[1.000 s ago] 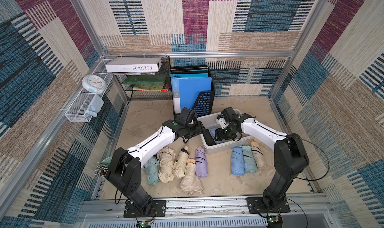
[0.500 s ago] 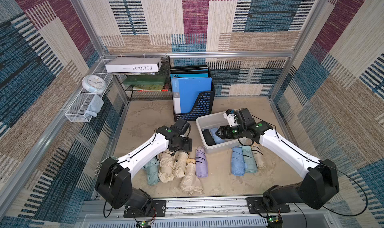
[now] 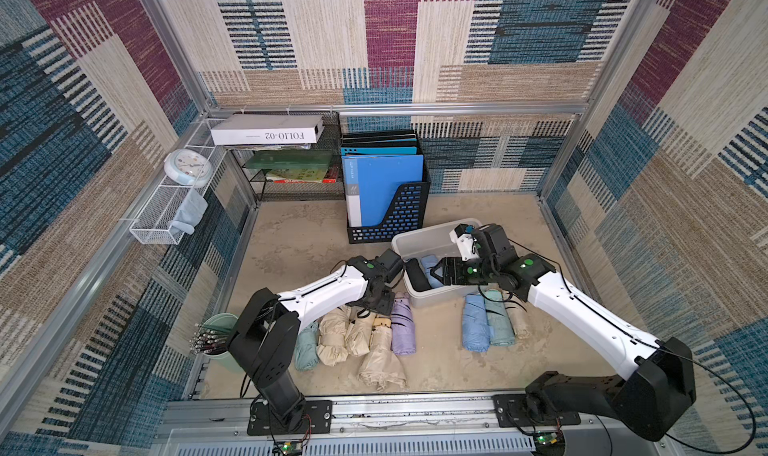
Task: Put the umbrella into the storage box
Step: Pick up the umbrella from the center of the board.
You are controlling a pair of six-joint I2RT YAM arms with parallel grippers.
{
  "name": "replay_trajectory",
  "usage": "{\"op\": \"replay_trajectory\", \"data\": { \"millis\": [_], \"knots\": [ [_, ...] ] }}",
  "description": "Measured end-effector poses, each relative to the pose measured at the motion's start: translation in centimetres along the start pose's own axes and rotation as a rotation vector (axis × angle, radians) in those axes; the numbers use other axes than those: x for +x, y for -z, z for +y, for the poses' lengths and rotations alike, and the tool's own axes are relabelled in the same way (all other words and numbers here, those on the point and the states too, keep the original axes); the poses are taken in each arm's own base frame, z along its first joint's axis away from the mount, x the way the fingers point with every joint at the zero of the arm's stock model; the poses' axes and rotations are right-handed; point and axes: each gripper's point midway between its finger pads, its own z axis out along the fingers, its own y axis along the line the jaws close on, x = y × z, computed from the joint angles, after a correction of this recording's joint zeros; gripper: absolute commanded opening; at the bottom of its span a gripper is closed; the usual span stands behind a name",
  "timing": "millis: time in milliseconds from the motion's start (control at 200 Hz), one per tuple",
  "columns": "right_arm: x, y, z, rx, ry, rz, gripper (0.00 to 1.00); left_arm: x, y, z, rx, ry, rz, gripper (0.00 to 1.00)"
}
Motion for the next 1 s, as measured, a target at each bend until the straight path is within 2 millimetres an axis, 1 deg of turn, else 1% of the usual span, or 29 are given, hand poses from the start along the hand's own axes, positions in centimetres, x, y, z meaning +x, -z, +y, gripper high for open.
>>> {"op": "replay_trajectory", "data": {
  "millis": [110, 170, 296, 471, 616, 661, 766, 841, 922, 1002],
  "knots": [
    [0.1, 0.2, 0.2, 0.000, 0.002, -0.003, 0.75, 1.0, -1.0, 0.0, -0.042, -0.025, 0.022, 0.81],
    [0.1, 0.4, 0.2, 0.000, 0.002, -0.005, 0.75, 1.6, -1.7, 0.1, -0.065, -0.021, 0.035, 0.77],
    [0.0, 0.6, 0.0, 0.010, -0.001, -0.015, 0.75, 2.2, -2.5, 0.6, -0.095, -0.015, 0.041, 0.69],
    [0.3, 0.8, -0.1, 0.015, -0.003, -0.009, 0.75, 2.2, -3.0, 0.9, -0.112, -0.003, 0.022, 0.56],
    [0.3, 0.8, -0.1, 0.017, -0.006, -0.007, 0.74, 2.0, -3.1, 1.1, -0.122, -0.001, 0.008, 0.43],
    [0.4, 0.9, -0.1, 0.017, -0.006, -0.007, 0.74, 2.0, -3.1, 1.1, -0.124, -0.001, 0.003, 0.41],
    [0.3, 1.1, 0.0, 0.014, -0.006, -0.013, 0.74, 1.9, -2.5, 1.3, -0.115, 0.006, -0.018, 0.36],
    [0.2, 1.3, 0.1, 0.011, -0.007, -0.019, 0.74, 1.8, -1.7, 1.5, -0.103, 0.022, -0.045, 0.33],
    [0.1, 1.4, 0.2, 0.008, -0.005, -0.024, 0.74, 1.4, -0.1, 1.6, -0.077, 0.042, -0.089, 0.30],
    [-0.2, 1.6, 0.4, 0.004, -0.003, -0.031, 0.74, 0.8, 2.1, 1.8, -0.039, 0.067, -0.153, 0.28]
  ]
}}
